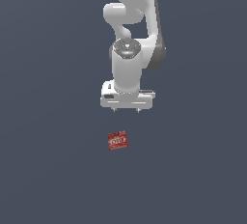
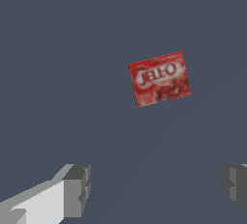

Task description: Pick up the object and move it to a goal position.

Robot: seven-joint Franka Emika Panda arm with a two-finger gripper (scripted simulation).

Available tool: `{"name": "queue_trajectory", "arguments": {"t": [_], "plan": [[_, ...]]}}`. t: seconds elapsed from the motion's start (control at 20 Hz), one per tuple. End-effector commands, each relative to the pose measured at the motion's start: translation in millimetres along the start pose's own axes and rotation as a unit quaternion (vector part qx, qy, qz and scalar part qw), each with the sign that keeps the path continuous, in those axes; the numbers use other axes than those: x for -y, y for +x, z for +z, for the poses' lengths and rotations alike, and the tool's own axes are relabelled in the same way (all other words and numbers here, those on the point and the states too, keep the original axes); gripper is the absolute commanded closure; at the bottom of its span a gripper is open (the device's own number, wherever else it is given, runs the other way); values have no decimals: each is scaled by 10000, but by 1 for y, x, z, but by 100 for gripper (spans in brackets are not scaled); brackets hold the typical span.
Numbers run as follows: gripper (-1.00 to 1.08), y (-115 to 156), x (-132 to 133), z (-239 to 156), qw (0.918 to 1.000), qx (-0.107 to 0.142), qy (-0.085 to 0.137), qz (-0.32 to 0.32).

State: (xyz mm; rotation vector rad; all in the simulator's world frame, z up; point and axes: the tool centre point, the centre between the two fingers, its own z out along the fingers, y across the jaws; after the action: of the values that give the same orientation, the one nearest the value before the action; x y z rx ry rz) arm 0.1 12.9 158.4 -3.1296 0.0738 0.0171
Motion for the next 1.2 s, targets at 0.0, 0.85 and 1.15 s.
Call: {"name": "queue_trajectory", "arguments": {"t": [0.0,0.85,1.15], "plan": [[-92,3,-1,3,9997,3,8,229],[-92,34,-15,34,9657,22,46,2594],[-92,44,-20,46,9390,19,42,3439]]}}
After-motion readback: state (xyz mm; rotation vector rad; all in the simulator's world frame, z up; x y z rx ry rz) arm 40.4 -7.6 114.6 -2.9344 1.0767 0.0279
